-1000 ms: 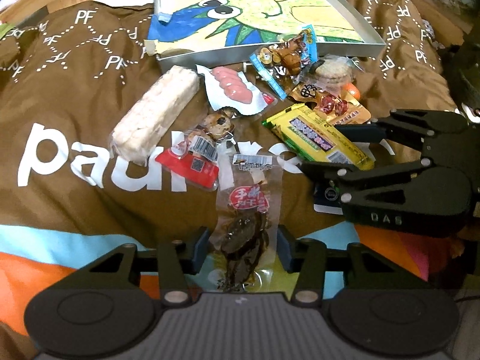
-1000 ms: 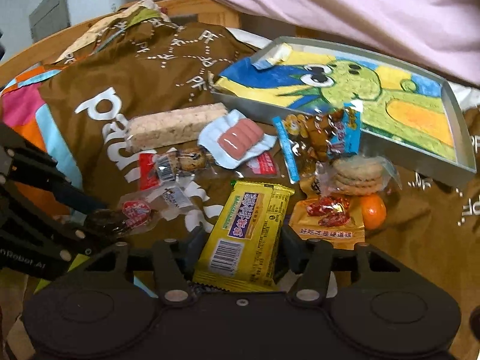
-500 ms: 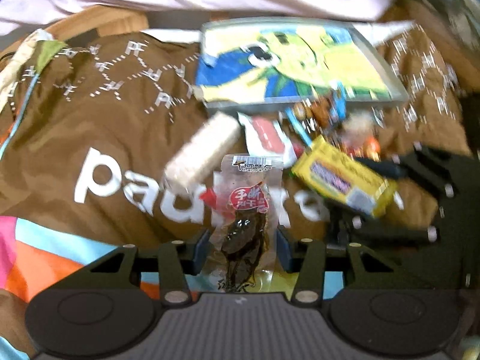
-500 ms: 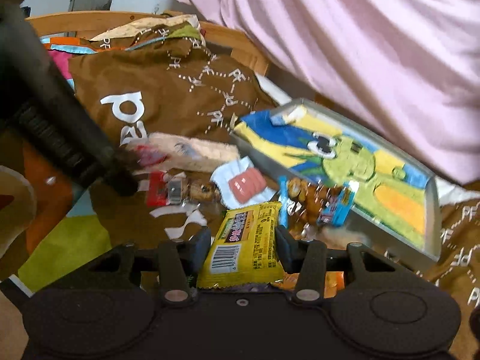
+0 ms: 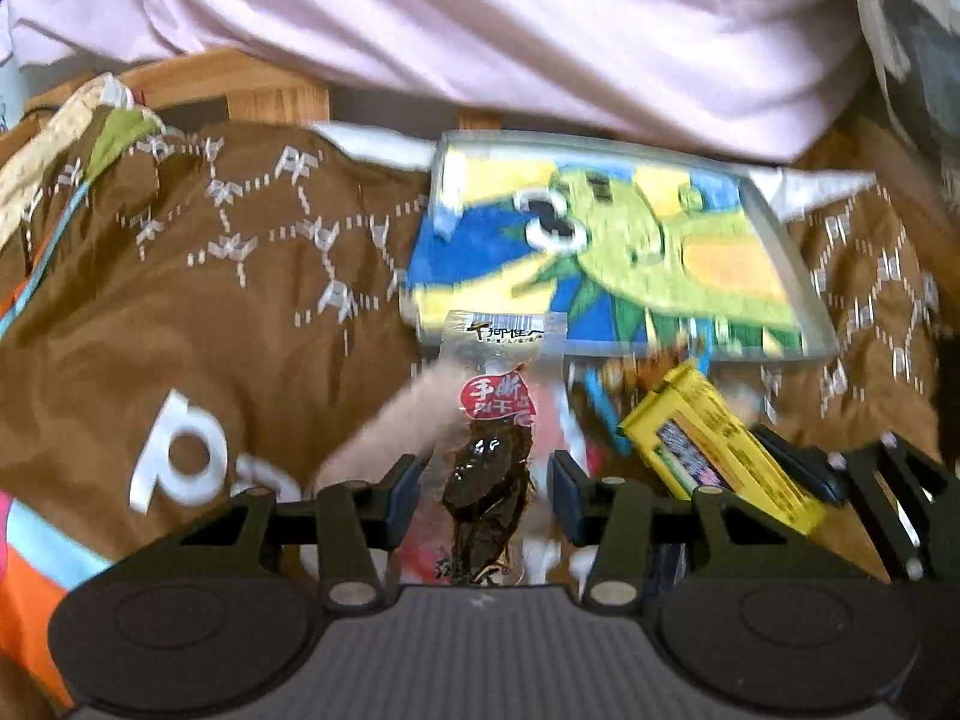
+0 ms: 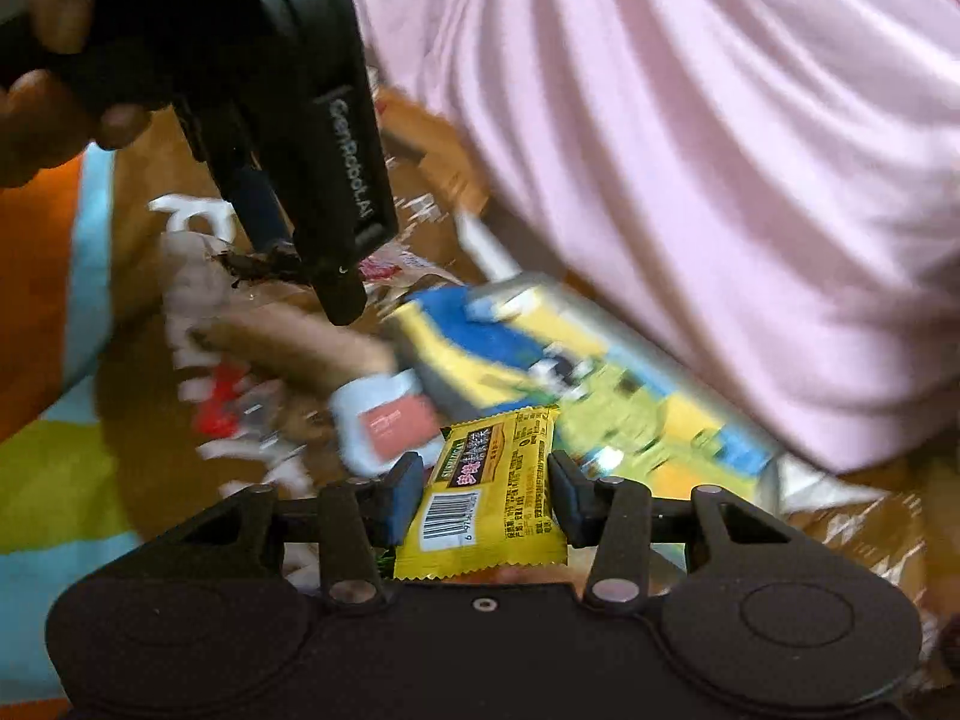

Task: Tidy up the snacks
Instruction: 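Carry the jerky packet into the tray with the left tool while the right tool drops the candy bar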

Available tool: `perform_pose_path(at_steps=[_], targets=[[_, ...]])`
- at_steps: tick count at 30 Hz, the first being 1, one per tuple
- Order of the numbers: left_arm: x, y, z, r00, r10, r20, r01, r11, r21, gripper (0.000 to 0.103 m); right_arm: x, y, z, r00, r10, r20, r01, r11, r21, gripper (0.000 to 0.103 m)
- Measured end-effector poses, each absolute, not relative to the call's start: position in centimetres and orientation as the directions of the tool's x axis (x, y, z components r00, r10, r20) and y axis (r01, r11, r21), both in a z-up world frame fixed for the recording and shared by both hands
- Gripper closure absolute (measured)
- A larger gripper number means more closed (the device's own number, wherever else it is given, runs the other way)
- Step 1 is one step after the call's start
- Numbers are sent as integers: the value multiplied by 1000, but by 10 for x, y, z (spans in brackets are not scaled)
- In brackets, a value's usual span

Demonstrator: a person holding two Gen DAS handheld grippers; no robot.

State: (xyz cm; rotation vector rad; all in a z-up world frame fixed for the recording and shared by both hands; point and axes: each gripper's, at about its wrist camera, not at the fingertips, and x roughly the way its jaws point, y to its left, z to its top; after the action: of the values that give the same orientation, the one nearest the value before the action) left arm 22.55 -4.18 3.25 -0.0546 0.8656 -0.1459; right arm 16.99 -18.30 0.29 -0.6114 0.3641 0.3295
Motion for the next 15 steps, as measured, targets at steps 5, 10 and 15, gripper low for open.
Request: perform_pose_path(at_steps=[5, 10, 15], targets=[[258, -48, 46, 715, -140, -685, 75, 990, -123, 53, 203, -196, 10, 940, 158, -303, -297, 818, -493, 56], [298, -66, 53, 782, -150, -605, 70, 986, -153, 53, 243, -219, 5, 967, 99, -233, -205, 847, -490, 56], [338, -96, 47, 820, -181, -543, 83, 976, -200, 53, 283, -244, -7, 968, 28, -250, -147, 870, -470, 56]])
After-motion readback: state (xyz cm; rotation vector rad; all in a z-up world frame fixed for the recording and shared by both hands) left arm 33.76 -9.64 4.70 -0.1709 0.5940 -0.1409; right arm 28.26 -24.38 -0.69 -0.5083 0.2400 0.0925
